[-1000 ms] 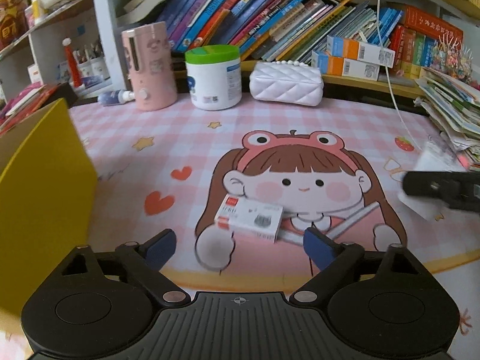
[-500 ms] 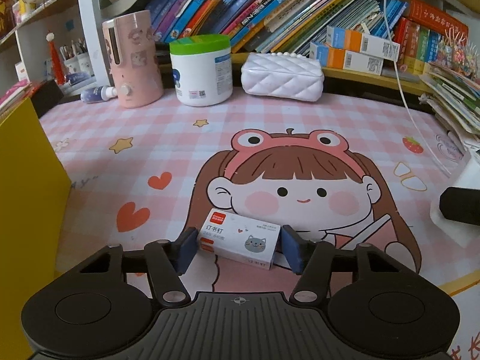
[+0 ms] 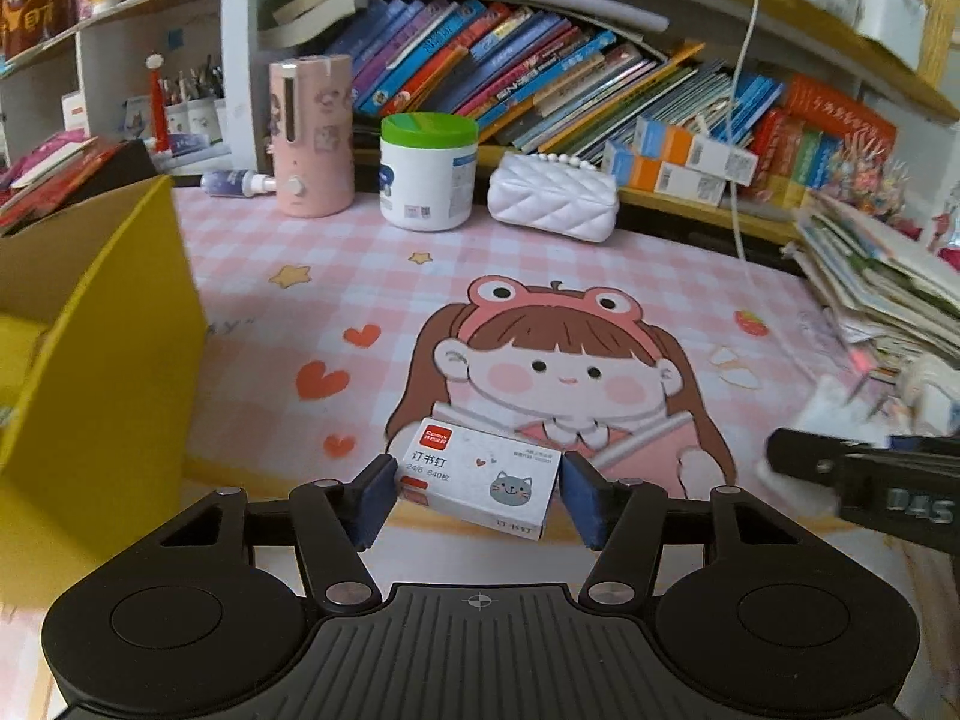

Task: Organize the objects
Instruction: 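Carry the charger and stapler box with both tools toward the yellow box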

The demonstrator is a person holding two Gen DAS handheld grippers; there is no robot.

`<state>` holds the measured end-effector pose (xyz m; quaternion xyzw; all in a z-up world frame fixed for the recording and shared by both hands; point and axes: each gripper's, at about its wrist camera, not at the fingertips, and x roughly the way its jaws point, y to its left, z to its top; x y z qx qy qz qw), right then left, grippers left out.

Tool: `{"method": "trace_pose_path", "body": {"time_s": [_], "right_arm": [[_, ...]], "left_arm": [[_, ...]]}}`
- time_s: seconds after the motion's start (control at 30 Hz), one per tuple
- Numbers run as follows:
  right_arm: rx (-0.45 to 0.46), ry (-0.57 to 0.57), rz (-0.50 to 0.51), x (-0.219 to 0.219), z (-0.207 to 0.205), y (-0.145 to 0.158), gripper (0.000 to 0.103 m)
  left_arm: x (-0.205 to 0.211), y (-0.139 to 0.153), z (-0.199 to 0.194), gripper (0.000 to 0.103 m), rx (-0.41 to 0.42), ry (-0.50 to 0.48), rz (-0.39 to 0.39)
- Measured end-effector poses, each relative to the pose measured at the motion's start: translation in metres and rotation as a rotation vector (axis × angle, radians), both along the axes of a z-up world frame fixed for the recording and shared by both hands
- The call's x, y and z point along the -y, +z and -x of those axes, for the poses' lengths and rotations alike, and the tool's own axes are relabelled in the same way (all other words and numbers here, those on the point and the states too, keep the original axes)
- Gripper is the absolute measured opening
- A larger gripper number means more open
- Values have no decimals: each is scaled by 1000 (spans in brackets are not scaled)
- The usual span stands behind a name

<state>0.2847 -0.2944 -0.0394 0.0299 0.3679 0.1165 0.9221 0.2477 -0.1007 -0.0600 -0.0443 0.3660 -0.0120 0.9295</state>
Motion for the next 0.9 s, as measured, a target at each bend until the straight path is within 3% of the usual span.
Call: {"method": "trace_pose_path", "body": {"time_s": [0.2,0.9], "right_arm": [[-29,17,24,-19,29,-2,38],[5,175,42,-139,133,16,38]], "left_arm": [[-23,11,45,58,18,22,22],[-128,30,166,58,66,121,29]]}}
